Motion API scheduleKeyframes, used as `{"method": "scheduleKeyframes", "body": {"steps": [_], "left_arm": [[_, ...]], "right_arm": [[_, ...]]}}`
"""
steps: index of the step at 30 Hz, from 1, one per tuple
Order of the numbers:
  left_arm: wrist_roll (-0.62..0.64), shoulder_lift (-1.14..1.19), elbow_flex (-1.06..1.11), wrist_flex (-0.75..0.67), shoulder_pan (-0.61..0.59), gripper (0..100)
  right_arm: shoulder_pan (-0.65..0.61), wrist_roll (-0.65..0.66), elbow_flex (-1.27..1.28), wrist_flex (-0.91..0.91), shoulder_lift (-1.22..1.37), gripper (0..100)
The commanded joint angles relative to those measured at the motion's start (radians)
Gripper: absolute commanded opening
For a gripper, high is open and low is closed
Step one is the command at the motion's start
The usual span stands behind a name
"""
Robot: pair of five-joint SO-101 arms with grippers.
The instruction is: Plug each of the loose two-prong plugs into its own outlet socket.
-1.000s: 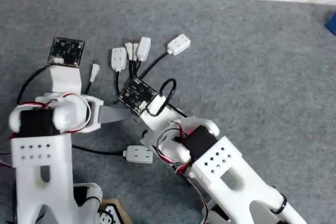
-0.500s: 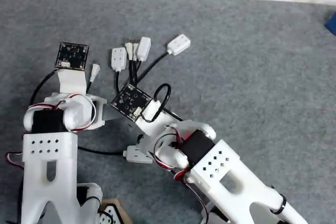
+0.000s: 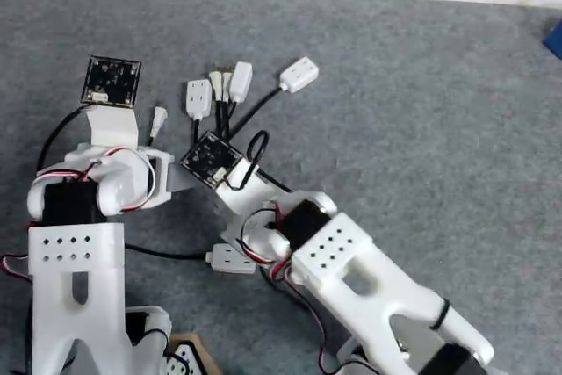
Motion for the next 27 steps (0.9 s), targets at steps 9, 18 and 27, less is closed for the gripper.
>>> {"method": "scheduleKeyframes", "body": {"steps": [9, 18, 27], "left_arm": [[-0.029, -0.018, 0.262, -0.14, 0.016, 49], [-0.028, -0.018, 0.317, -0.195, 0.015, 49], [-0.026, -0.018, 0.246, -0.195, -0.11, 49]], "right_arm": [[0.013, -0.012, -0.378, 0.165, 0.025, 0.8], [0.005, -0.005, -0.61, 0.381, 0.025, 0.8], [0.008, 0.035, -0.383, 0.394, 0.016, 0.8]]}}
